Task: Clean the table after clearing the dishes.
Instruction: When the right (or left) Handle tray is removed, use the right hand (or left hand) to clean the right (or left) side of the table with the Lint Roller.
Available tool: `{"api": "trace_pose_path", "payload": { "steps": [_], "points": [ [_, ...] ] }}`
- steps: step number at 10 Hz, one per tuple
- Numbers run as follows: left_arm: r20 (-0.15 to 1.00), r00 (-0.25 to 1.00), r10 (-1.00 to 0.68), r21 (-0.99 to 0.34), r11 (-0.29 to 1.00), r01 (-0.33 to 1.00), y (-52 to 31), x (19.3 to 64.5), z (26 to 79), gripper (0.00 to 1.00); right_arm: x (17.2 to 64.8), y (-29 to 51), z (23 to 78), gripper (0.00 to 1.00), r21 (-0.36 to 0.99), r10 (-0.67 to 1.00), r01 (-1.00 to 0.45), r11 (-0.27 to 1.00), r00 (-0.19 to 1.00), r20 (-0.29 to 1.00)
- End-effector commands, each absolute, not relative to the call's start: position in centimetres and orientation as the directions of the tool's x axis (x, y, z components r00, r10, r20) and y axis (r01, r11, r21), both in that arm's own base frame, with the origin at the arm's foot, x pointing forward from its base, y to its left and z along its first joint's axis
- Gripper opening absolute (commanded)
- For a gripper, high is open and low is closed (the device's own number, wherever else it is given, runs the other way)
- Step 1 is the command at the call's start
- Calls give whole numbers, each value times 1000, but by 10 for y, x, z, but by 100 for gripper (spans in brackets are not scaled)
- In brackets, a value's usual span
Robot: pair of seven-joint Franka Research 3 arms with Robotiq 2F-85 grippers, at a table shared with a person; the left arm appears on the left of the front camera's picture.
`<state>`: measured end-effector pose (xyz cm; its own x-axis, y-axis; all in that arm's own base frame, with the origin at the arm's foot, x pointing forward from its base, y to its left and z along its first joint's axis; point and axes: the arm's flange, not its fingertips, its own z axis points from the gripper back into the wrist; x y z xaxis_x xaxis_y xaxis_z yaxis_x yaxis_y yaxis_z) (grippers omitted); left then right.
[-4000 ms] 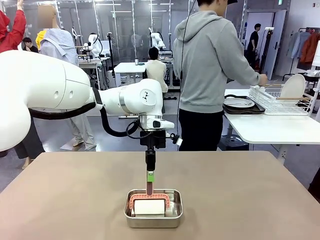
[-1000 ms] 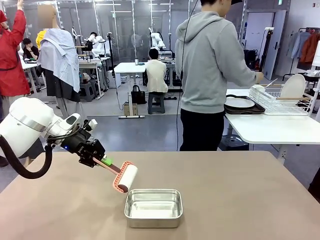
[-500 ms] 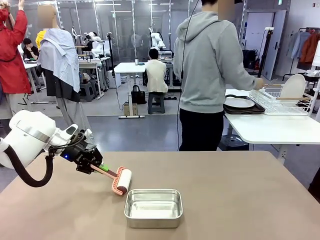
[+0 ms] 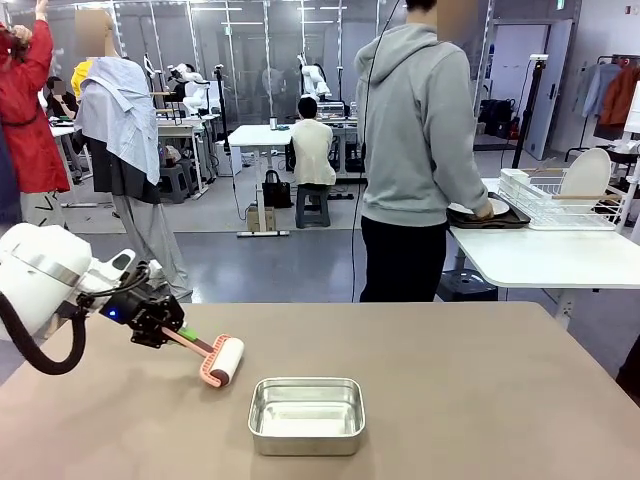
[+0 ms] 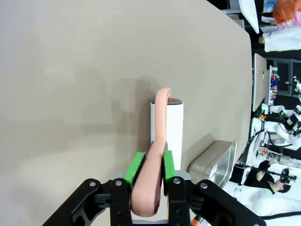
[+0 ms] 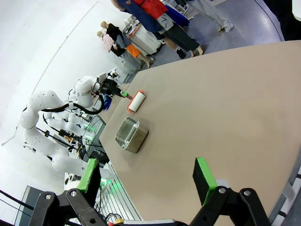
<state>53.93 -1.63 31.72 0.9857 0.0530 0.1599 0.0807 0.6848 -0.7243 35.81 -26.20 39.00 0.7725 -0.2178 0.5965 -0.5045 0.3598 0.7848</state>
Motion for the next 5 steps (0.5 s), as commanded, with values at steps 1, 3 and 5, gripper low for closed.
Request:
{"api": "trace_pose_path", "payload": {
  "steps": [1, 3, 5],
  "points": [
    [134, 991, 9, -662, 745, 83, 28, 542, 285, 22, 356, -258, 392, 100, 779, -223, -505, 371, 766, 603],
    [116, 993, 4, -665, 743, 75, 79, 542, 278, 22, 356, -258, 392, 100, 779, -223, -505, 371, 766, 603],
    [117, 993, 7, -626, 777, 68, 124, 533, 289, 22, 356, -258, 392, 100, 779, -223, -505, 371, 766, 603]
  ]
}}
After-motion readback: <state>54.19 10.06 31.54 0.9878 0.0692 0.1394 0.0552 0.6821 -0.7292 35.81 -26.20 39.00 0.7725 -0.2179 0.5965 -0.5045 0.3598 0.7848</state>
